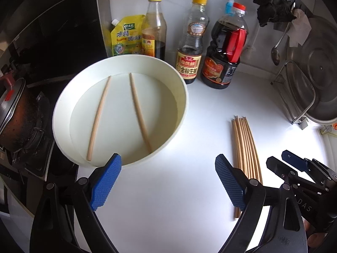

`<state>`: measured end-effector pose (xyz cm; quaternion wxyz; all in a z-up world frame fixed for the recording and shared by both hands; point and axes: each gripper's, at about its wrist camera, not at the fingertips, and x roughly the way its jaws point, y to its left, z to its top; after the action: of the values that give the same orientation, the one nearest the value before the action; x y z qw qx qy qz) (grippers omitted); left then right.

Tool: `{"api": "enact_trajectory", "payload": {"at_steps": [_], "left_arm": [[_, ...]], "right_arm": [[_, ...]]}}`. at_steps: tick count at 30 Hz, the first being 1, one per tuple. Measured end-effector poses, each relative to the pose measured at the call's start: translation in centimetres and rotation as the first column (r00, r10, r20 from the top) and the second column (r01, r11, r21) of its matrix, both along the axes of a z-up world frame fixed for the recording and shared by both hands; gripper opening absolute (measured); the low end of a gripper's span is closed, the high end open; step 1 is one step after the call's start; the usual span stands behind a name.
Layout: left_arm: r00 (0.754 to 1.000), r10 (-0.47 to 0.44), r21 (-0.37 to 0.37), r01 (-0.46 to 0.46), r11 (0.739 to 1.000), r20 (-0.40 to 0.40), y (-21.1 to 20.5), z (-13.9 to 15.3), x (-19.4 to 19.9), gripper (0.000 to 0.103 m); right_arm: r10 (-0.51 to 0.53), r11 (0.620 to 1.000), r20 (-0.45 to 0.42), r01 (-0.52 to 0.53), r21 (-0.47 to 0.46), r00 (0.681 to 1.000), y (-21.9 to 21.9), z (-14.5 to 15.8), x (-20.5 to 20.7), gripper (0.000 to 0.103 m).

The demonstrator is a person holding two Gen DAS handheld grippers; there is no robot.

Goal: Organize utensils
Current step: 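Move both open tools back to the chopstick pile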

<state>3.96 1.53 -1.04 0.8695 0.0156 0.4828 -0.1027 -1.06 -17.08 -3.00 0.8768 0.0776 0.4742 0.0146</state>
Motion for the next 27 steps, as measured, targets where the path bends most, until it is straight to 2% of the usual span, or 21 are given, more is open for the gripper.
{"api": "enact_trajectory", "payload": {"at_steps": [7, 15, 21, 24, 27], "left_arm": [[0.996, -0.094, -0.027, 0.094, 0.995, -0.002, -4.5, -0.9, -1.0, 0.09], [0.987, -0.145, 0.02, 0.147, 0.989, -0.076, -8.8, -5.2, -0.5, 0.09], [0.982, -0.156, 0.054, 0.163, 0.985, -0.109, -10.2, -8.1, 0.1, 0.09], [0.984, -0.142, 0.063, 0.149, 0.987, -0.105, -10.1, -8.7, 0.4, 0.09], [0.986, -0.126, 0.066, 0.133, 0.989, -0.105, -9.9, -9.1, 0.8, 0.09]], "right_arm": [[-0.077, 0.996, -0.011, 0.077, -0.036, 0.997, -5.0, -2.1, -1.2, 0.049], [-0.121, 0.992, -0.077, 0.118, -0.044, 0.99, -8.6, -7.0, -1.1, 0.05], [-0.103, 0.995, -0.093, 0.1, -0.03, 0.99, -8.7, -9.4, -0.2, 0.05], [-0.08, 0.997, -0.085, 0.079, -0.017, 0.993, -8.2, -9.8, 0.2, 0.05], [-0.06, 0.998, -0.091, 0.056, -0.042, 0.994, -7.6, -10.3, 0.6, 0.05]]}}
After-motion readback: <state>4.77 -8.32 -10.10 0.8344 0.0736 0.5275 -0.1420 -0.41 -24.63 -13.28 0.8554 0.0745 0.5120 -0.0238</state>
